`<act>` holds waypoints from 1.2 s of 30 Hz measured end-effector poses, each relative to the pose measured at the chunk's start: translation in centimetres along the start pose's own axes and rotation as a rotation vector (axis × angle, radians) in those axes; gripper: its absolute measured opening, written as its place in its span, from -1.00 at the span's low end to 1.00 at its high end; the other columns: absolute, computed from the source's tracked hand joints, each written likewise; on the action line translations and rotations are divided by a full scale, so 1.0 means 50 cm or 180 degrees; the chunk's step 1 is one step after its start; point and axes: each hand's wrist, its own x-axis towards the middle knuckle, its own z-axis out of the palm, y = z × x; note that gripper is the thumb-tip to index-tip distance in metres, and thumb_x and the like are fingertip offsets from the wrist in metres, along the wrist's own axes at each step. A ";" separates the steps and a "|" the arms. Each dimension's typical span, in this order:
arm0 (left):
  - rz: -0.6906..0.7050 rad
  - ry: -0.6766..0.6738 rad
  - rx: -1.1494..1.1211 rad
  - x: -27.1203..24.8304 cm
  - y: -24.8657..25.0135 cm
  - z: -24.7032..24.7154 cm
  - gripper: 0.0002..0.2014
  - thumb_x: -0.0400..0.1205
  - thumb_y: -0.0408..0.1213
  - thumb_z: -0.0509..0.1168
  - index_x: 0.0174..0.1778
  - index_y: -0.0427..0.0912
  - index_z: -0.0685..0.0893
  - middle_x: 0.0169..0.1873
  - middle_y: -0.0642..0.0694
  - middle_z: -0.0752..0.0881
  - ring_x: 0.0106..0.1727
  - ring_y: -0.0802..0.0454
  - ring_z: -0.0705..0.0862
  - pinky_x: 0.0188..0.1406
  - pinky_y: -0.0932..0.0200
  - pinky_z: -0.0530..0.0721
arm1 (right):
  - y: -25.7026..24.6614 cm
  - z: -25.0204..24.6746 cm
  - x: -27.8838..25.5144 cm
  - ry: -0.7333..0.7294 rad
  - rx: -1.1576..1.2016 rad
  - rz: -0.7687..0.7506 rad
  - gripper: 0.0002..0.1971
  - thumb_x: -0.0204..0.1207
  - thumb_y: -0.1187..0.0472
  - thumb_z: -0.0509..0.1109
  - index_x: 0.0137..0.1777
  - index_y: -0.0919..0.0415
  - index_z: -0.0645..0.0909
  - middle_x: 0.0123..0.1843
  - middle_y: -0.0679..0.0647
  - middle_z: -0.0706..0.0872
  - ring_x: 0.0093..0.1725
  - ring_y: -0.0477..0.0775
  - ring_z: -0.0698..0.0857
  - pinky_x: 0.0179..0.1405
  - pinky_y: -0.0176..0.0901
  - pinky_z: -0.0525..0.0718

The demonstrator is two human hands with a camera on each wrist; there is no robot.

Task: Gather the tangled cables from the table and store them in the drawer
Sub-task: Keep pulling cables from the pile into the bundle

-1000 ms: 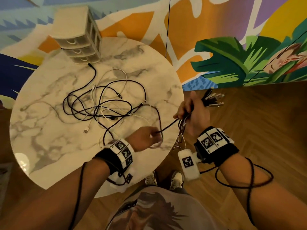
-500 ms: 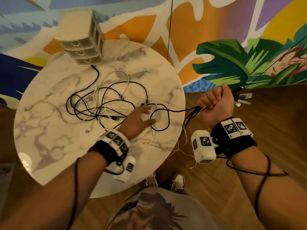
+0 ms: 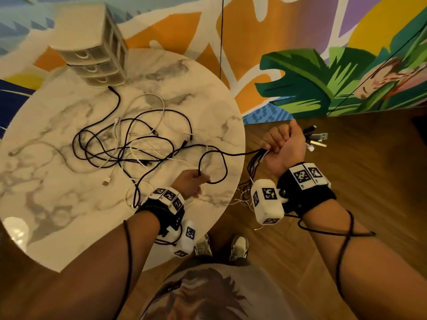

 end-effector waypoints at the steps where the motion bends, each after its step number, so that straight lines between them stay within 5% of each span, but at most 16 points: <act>1: 0.0032 -0.0010 -0.0250 -0.003 0.003 0.009 -0.85 0.68 -0.28 0.23 -0.17 -0.19 0.65 -0.32 -0.08 0.67 -0.44 0.16 0.57 -0.49 0.28 0.54 | -0.001 -0.004 0.004 0.0050 -0.0044 -0.0019 -0.41 0.72 0.00 0.00 -0.60 0.11 0.15 -0.71 -0.04 0.15 -0.72 -0.06 0.10 -0.69 -0.34 0.17; 4: 0.0199 0.0275 -0.1069 -0.014 0.015 -0.030 -0.66 0.70 -0.29 0.15 -0.36 -0.14 0.71 -0.28 -0.06 0.78 -0.19 0.06 0.66 -0.10 0.15 0.54 | -0.010 -0.037 0.023 0.0423 -0.0400 -0.0174 -0.46 0.71 -0.02 0.04 -0.54 0.10 0.17 -0.68 -0.04 0.16 -0.69 -0.05 0.10 -0.67 -0.34 0.15; 7: 0.0460 0.0311 -0.1578 -0.038 0.043 -0.123 -0.62 0.70 -0.35 0.15 -0.48 -0.22 0.58 -0.61 -0.04 0.65 -0.42 0.04 0.70 -0.05 0.09 0.61 | -0.006 -0.069 0.030 0.1000 -0.1190 -0.0447 -0.48 0.69 -0.07 0.13 -0.51 0.08 0.22 -0.62 -0.03 0.20 -0.67 -0.04 0.17 -0.64 -0.29 0.20; 9: 0.0641 0.0592 -0.1480 -0.057 0.085 -0.162 -0.67 0.67 -0.33 0.22 -0.46 -0.17 0.48 -0.65 0.01 0.46 -0.58 0.05 0.55 -0.17 0.05 0.61 | 0.005 -0.073 0.020 0.1010 -0.1686 -0.0498 -0.51 0.66 -0.10 0.18 -0.48 0.07 0.28 -0.60 -0.04 0.26 -0.66 -0.05 0.23 -0.62 -0.26 0.25; 12: 0.1197 0.1208 0.0087 -0.073 0.162 -0.124 -0.71 0.69 -0.23 0.20 -0.37 -0.17 0.48 -0.56 -0.04 0.48 -0.53 -0.01 0.46 -0.41 0.12 0.48 | 0.034 -0.037 -0.016 0.0034 -0.2749 -0.0143 -0.49 0.65 -0.17 0.17 -0.50 0.07 0.48 -0.55 0.00 0.44 -0.60 -0.04 0.35 -0.56 -0.19 0.32; 14: 0.1597 0.1200 0.1536 -0.099 0.201 -0.041 -0.78 0.71 -0.17 0.10 -0.18 -0.19 0.52 -0.40 -0.15 0.60 -0.35 -0.16 0.55 -0.36 0.02 0.45 | 0.055 0.000 -0.042 -0.0823 -0.3399 0.0300 -0.37 0.64 -0.24 0.09 -0.49 0.12 0.67 -0.51 0.14 0.54 -0.55 0.04 0.42 -0.49 -0.13 0.36; 18: 0.1777 0.0937 0.2621 -0.138 0.208 0.074 -0.70 0.68 -0.13 0.02 0.19 -0.22 0.47 -0.20 -0.18 0.68 -0.24 -0.19 0.65 -0.33 -0.04 0.59 | 0.070 0.017 -0.048 -0.1121 -0.3130 0.0711 -0.50 0.59 -0.28 0.16 -0.04 0.04 0.81 -0.30 0.35 0.65 -0.36 0.23 0.55 -0.35 -0.04 0.51; 20: 0.1730 0.0602 0.2451 -0.125 0.185 0.070 -0.81 0.67 -0.15 0.06 0.01 -0.16 0.50 -0.28 -0.10 0.61 -0.29 -0.14 0.60 -0.37 0.04 0.46 | 0.067 -0.002 -0.037 -0.1079 -0.3156 0.0600 -0.57 0.66 -0.14 0.16 0.05 0.10 0.79 -0.48 0.39 0.54 -0.50 0.15 0.37 -0.54 -0.19 0.28; 22: 0.1663 0.0192 0.2282 -0.113 0.135 0.055 -0.84 0.67 -0.18 0.12 -0.18 -0.13 0.47 -0.35 -0.08 0.56 -0.28 -0.16 0.60 -0.36 0.06 0.37 | 0.060 -0.020 -0.028 -0.0904 -0.3016 0.0451 -0.59 0.71 -0.02 0.13 0.04 0.16 0.78 -0.70 0.09 0.34 -0.66 -0.01 0.21 -0.60 -0.18 0.09; 24: 0.1409 0.0014 0.2054 -0.094 0.059 0.025 -0.79 0.70 -0.19 0.16 -0.22 -0.18 0.51 -0.33 -0.12 0.62 -0.20 -0.17 0.65 -0.28 0.04 0.43 | 0.049 -0.030 -0.016 -0.0653 -0.2676 0.0344 -0.57 0.72 -0.01 0.11 0.04 0.21 0.77 -0.71 -0.04 0.23 -0.71 -0.08 0.13 -0.65 -0.21 0.04; 28: 0.1010 0.0577 0.1861 -0.063 -0.050 -0.074 -0.66 0.69 -0.02 0.13 -0.19 -0.20 0.61 -0.31 -0.15 0.67 -0.20 -0.16 0.66 -0.25 0.08 0.48 | 0.003 -0.047 0.011 -0.0128 -0.2207 0.0259 -0.52 0.71 -0.07 0.09 0.01 0.23 0.76 -0.69 -0.06 0.25 -0.71 -0.12 0.17 -0.70 -0.31 0.13; 31: 0.1105 0.1073 0.1463 -0.064 -0.008 -0.120 -0.76 0.73 -0.16 0.14 -0.20 -0.17 0.56 -0.30 -0.19 0.66 -0.19 -0.20 0.66 -0.27 0.12 0.43 | -0.012 -0.059 0.014 0.0022 -0.2051 0.0246 -0.49 0.71 -0.09 0.08 0.10 0.30 0.72 -0.68 -0.06 0.26 -0.70 -0.12 0.20 -0.68 -0.31 0.17; 34: 0.1441 0.1684 0.1628 -0.084 0.101 -0.113 -0.66 0.75 -0.11 0.06 -0.16 -0.24 0.59 -0.25 -0.28 0.70 -0.15 -0.28 0.65 -0.17 -0.01 0.53 | 0.016 -0.043 -0.016 -0.0459 -0.2385 0.0449 -0.45 0.68 -0.16 0.06 0.04 0.24 0.76 -0.64 -0.05 0.25 -0.65 -0.10 0.17 -0.58 -0.20 0.10; 36: 0.1506 0.1699 0.2561 -0.108 0.168 -0.065 -0.66 0.75 -0.06 0.00 0.00 -0.17 0.62 -0.19 -0.28 0.72 -0.12 -0.32 0.66 -0.19 -0.06 0.54 | 0.048 -0.016 -0.046 -0.0937 -0.2531 0.0607 -0.48 0.66 -0.17 0.08 0.09 0.21 0.74 -0.63 -0.04 0.25 -0.63 -0.08 0.15 -0.61 -0.22 0.07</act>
